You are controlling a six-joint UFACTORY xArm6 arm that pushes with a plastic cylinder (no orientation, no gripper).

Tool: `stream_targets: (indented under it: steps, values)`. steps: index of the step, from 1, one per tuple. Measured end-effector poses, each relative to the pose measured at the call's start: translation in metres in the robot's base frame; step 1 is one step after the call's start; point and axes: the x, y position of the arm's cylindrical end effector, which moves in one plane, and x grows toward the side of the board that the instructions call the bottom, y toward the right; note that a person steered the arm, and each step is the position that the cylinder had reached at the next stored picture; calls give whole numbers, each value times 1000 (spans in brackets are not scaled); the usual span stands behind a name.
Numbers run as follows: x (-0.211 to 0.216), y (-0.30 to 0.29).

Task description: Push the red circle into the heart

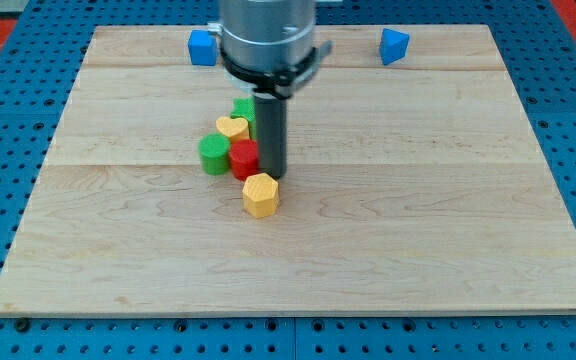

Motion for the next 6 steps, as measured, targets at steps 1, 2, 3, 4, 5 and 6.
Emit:
stream_targets:
  steps: [1, 2, 3, 4, 5, 6]
  values:
    - [26, 11]
    - [54, -10]
    - [30, -32]
    - [4, -31]
    - [-19, -33]
    - [-13, -24]
